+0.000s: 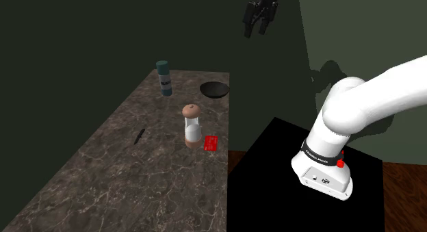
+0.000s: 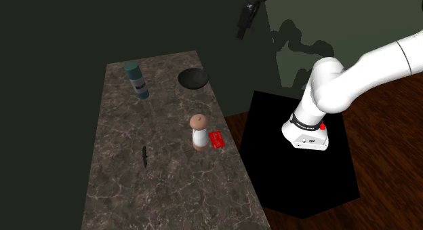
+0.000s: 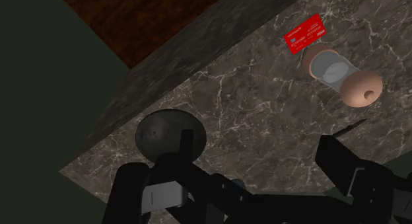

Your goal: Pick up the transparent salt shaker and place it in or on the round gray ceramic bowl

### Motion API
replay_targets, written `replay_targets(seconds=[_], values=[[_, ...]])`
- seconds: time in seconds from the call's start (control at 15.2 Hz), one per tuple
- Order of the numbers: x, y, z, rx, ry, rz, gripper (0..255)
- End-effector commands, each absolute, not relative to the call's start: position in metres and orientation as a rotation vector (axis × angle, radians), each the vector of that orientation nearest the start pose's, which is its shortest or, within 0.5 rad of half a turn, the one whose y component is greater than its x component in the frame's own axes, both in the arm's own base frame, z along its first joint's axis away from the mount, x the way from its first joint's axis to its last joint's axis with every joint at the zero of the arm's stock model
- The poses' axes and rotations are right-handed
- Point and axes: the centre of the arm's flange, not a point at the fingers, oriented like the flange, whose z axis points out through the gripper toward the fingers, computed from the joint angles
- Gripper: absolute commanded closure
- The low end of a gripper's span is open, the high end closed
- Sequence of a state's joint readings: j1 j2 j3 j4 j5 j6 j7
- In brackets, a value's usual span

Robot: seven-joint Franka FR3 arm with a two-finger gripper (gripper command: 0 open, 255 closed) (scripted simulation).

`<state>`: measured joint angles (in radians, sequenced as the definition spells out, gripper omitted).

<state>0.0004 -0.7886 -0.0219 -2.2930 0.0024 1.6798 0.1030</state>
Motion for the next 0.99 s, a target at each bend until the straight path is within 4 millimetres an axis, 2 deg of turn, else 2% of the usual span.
replay_targets(seconds=[0.0, 0.92], values=[[0.317, -0.009, 0.632, -3.099, 0.185, -0.271, 0], [0.384, 0.114, 0.519, -3.039, 0.102, -0.102, 0]])
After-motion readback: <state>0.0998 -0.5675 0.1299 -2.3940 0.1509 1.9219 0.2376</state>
